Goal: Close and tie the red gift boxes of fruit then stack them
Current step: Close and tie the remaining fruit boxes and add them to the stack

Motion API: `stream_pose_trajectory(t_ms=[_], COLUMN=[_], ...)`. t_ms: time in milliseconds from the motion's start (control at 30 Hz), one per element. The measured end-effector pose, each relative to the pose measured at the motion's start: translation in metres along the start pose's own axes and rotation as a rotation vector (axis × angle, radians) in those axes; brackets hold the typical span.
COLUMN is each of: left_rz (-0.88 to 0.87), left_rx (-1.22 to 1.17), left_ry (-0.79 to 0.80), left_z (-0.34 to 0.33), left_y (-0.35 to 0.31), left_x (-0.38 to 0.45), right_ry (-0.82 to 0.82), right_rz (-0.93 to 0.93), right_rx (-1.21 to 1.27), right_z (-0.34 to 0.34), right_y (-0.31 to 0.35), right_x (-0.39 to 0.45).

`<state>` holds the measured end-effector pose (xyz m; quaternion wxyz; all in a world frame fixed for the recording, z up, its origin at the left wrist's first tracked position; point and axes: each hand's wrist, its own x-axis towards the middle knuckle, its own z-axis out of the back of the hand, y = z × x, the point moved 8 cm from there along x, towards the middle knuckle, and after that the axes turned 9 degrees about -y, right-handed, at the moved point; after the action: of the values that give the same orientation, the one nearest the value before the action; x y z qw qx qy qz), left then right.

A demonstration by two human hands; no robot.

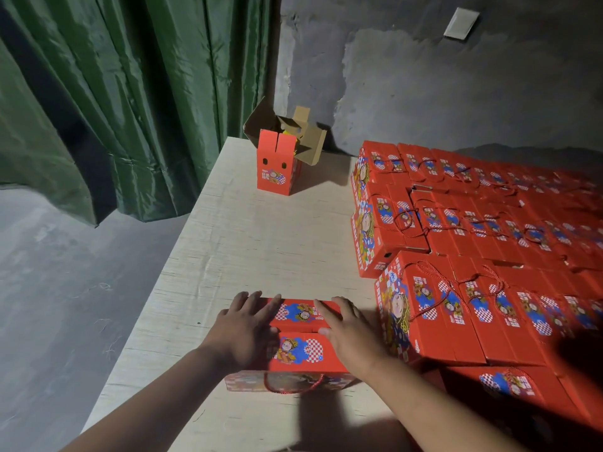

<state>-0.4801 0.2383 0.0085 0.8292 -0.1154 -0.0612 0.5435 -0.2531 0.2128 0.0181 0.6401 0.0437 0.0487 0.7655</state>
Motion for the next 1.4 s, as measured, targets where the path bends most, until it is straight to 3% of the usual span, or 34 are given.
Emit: stream_pose_trajectory(t_ms=[467,567,633,700,800,900,1033,1167,1300,1400], left_rz=[0.055,0.162,0.336,0.494,0.523,0.525,0.556,0.645,0.858,1.092], left_rx=[-0.209,-0.402,-0.539,-0.709,-1.068,-1.049,-1.057,-1.099,-1.190,-1.294], left_ry=[-0.157,-0.262,-0.294,-0.256,-0.242,-0.276,-0.245,-0.190,-0.128,0.082], left_z=[-0.002,0.003,-0.003,-0.013,-0.018,-0.015,-0.011,-0.005,-0.012,-0.034], left_y=[0.000,0.009,0.023,0.034,0.030,0.030,0.029,0.026,0.023,0.022], left_x=[-0.021,-0.024,-0.029,-0.035,-0.035,-0.035,-0.039,-0.048,-0.086,-0.125], right_ry=[-0.042,-0.069,-0.097,-0.113,-0.125,-0.085,-0.057,0.158,0.273,0.329], right_rz=[-0.037,-0.066,-0.094,-0.098,-0.097,-0.131,-0.145,-0.261,-0.303,-0.369], right_rx=[0.205,0.292,0.346,0.347,0.336,0.285,-0.022,-0.045,0.135,0.474], right_z=[-0.023,-0.023,-0.024,-0.026,-0.027,-0.028,-0.010,-0.002,-0.008,-0.020], right_y=[-0.001,-0.004,-0.008,-0.009,-0.007,-0.007,-0.011,-0.017,-0.004,0.008], right_x=[-0.017,-0.016,-0.016,-0.016,-0.014,-0.012,0.003,0.039,0.065,0.071])
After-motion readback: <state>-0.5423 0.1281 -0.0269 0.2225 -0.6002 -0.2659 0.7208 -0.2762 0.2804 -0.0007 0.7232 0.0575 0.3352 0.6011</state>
